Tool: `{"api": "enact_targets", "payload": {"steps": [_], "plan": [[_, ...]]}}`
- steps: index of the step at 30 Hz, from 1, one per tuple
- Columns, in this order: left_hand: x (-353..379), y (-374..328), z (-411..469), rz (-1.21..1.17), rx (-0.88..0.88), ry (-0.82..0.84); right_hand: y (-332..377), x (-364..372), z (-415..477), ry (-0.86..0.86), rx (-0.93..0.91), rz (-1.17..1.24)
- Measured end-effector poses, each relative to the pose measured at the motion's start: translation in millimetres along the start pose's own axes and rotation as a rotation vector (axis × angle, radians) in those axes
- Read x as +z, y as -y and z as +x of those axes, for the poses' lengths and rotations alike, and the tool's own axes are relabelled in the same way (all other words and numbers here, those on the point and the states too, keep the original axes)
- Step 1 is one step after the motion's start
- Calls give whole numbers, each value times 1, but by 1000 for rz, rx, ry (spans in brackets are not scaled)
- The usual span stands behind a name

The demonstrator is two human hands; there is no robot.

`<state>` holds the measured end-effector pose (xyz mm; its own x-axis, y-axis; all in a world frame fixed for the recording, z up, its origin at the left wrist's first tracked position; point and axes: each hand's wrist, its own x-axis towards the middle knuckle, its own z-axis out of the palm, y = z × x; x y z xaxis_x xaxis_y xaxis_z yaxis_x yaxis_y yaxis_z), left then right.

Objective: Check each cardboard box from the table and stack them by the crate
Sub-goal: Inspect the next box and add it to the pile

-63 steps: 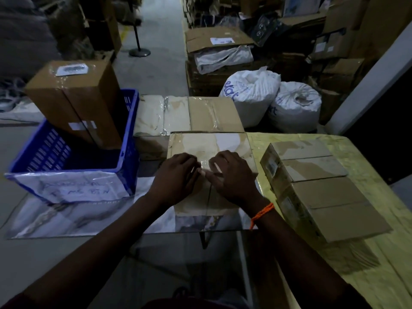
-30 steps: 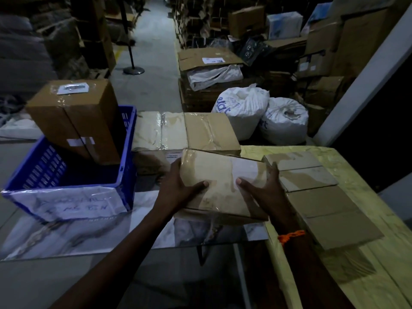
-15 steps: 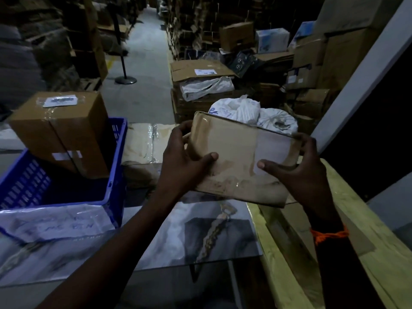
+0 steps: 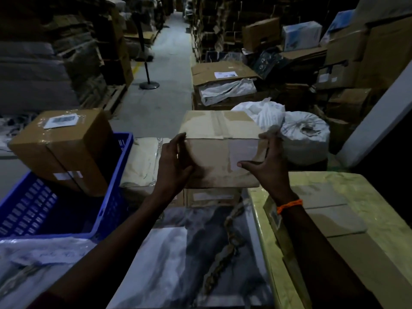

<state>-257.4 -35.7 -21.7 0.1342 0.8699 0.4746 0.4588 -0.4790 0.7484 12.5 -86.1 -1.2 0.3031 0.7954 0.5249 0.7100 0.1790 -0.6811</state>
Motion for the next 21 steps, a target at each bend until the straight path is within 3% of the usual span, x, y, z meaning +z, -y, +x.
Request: {"api": "enact_targets", "payload": {"steps": [7, 21], "plan": [[38, 35, 17, 43, -52, 22, -53, 30, 17, 2, -31, -5], [74, 85, 9, 56, -118, -88, -101, 61, -1, 40, -23, 6]]}}
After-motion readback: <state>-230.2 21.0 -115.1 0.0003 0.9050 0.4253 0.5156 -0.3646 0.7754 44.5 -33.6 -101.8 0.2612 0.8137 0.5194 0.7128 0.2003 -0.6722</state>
